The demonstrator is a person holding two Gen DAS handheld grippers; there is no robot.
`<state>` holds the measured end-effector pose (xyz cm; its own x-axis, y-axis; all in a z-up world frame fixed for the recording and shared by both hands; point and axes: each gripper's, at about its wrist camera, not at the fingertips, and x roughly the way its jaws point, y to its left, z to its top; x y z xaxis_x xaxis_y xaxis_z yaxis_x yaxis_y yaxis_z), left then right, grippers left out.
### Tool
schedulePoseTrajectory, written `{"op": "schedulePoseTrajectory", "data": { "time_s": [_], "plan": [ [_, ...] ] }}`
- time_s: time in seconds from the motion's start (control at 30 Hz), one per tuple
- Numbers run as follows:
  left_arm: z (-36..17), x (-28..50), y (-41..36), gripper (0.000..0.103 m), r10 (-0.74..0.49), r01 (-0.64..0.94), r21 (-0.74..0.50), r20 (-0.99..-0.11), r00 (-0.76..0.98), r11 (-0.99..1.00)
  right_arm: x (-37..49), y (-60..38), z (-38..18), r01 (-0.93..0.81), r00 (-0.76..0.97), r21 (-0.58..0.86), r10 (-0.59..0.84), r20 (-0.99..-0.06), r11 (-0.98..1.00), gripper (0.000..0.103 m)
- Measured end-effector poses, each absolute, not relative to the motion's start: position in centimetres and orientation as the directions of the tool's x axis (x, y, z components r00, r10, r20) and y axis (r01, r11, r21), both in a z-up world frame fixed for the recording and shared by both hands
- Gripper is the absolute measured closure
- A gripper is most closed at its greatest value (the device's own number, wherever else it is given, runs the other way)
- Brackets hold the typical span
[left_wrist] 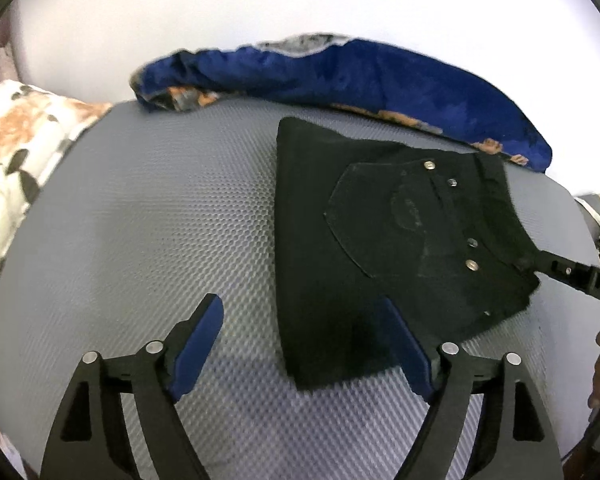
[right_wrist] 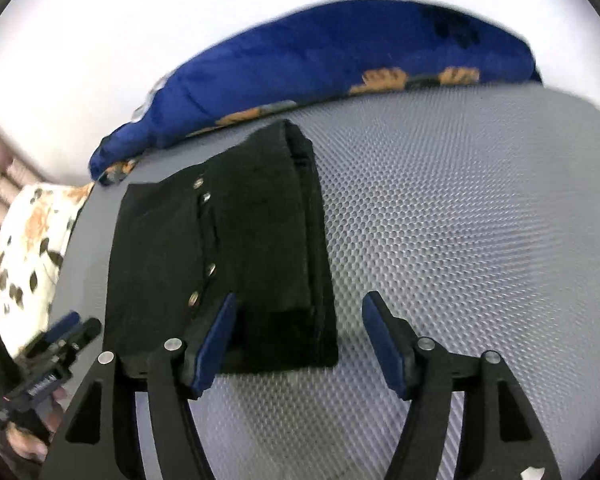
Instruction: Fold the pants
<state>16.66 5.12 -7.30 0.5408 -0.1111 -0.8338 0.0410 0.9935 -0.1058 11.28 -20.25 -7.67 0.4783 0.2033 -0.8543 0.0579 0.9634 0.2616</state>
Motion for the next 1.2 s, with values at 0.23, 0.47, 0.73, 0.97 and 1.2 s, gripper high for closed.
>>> {"op": "schedulePoseTrajectory", "data": {
  "time_s": [0.23, 0.47, 0.73, 0.97, 1.2],
  "plan": [
    [-4.6, 11.9, 3.9, 0.021, -0.097, 0.048, -0.085, -0.801, 0.591, 0.995, 5.9, -18.0, -5.9, -0.032, 0.537, 0.138, 0.133, -0.833, 0.99, 0.028],
    [-3.1, 8.5, 3.1, 0.021, -0.081, 0.053, -0.061, -0.776, 0.626, 0.997, 2.7, -15.8, -4.5, -0.061, 0.569, 0.133, 0.144, -0.81, 0.989, 0.026],
    [-2.3, 6.3, 3.3, 0.021, -0.051, 0.018, -0.051, -0.768, 0.639, 0.999, 0.5, -13.9, -2.7, -0.079, 0.618, 0.101, 0.128, -0.776, 0.992, 0.018],
    [-2.4, 5.4, 3.5, 0.021, -0.022, -0.011, -0.037, -0.768, 0.641, 0.999, -0.5, -12.8, -2.2, -0.095, 0.635, 0.068, 0.113, -0.764, 0.993, 0.014],
    [-2.5, 4.9, 3.3, 0.021, -0.024, -0.003, -0.034, -0.769, 0.639, 0.999, -0.8, -12.6, -2.6, -0.086, 0.624, 0.076, 0.113, -0.773, 0.993, 0.014]
  ]
}}
